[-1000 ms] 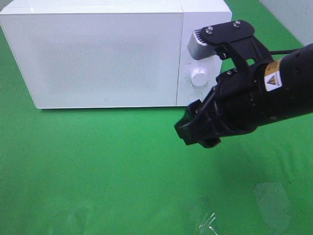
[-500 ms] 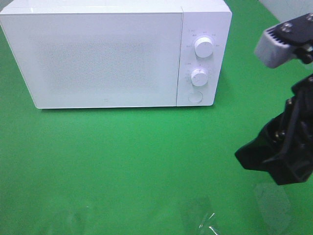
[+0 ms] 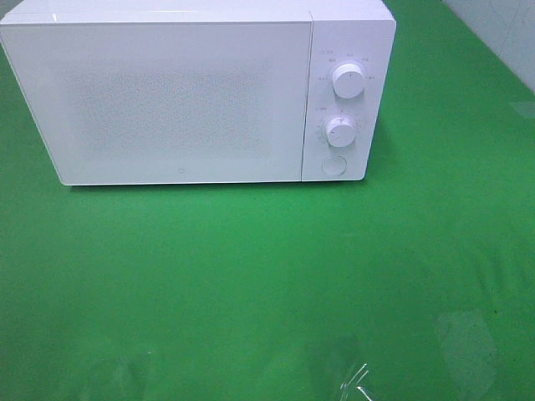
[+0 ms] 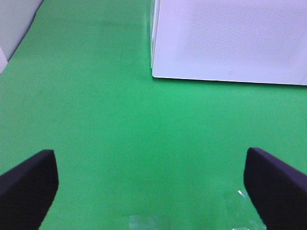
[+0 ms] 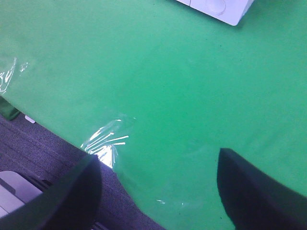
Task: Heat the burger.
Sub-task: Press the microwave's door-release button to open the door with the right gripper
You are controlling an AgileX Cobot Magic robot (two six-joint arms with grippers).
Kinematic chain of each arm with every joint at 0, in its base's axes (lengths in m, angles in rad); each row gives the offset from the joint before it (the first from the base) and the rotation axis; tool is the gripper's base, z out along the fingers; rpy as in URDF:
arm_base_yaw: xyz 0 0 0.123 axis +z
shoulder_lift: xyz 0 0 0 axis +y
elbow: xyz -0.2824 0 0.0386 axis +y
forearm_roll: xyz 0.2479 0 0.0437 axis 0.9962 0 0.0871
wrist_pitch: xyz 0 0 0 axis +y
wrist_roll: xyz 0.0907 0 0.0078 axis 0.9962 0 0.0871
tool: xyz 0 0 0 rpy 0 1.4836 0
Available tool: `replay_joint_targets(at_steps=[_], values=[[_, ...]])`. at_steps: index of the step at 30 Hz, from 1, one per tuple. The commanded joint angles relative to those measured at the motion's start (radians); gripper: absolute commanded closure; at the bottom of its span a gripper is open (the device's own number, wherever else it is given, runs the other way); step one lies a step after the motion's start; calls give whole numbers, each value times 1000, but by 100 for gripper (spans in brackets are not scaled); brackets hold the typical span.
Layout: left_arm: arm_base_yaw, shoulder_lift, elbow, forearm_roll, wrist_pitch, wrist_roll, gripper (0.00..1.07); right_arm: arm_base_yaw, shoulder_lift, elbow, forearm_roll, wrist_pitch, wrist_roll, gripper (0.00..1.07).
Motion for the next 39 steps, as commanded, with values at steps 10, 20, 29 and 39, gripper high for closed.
replay_joint_targets(at_steps=[10, 20, 29, 39], values=[[1, -15, 3, 2, 1, 0, 9, -398, -298, 96, -1, 47, -78, 31], [1, -15, 3, 2, 1, 0, 9, -602, -540, 143, 32, 67, -92, 31], [1, -15, 3, 2, 1, 0, 9, -663, -633, 160, 109, 38, -111, 32], [1, -14, 3, 2, 1, 0, 9, -663, -633, 160, 109, 38, -111, 32]])
